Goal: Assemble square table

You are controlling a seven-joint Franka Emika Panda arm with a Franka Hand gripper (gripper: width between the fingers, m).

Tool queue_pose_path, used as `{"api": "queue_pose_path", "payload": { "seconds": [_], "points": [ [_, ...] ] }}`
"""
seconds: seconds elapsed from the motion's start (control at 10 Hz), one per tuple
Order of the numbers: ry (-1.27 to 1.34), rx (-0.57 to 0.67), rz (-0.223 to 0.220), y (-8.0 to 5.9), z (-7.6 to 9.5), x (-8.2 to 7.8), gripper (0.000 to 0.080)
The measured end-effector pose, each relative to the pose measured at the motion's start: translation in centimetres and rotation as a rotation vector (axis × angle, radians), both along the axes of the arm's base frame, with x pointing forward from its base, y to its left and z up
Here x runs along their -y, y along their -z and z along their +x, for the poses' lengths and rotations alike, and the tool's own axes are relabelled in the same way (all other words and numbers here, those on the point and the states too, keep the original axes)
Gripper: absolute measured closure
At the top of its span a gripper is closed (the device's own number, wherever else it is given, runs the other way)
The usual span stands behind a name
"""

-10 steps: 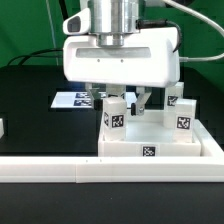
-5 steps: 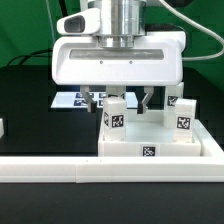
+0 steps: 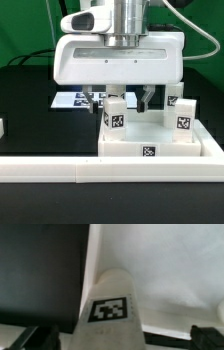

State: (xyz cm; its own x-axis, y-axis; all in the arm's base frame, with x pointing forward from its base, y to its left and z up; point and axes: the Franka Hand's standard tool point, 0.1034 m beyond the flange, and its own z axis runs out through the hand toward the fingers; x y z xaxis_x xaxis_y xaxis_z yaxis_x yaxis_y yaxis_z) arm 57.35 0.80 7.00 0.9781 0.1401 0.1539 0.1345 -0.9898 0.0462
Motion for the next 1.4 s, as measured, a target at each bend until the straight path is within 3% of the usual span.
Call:
{"api": "queue_pose_path", "payload": {
  "seconds": [0.1,0.2,0.3,0.8,1.4],
  "points": [
    [0.001,0.000,0.000,0.00,0.00,0.00,0.0150],
    [0.001,0.000,0.000,0.00,0.00,0.01,0.0249],
    [0.001,0.000,0.000,0.00,0.00,0.03,0.0505],
    [0.092,0.009,0.015,0.03,-0.06,0.21,0.0511],
    [0.733,0.061,0.137,0.00,-0.02,-0.02,0.0509]
  ]
}}
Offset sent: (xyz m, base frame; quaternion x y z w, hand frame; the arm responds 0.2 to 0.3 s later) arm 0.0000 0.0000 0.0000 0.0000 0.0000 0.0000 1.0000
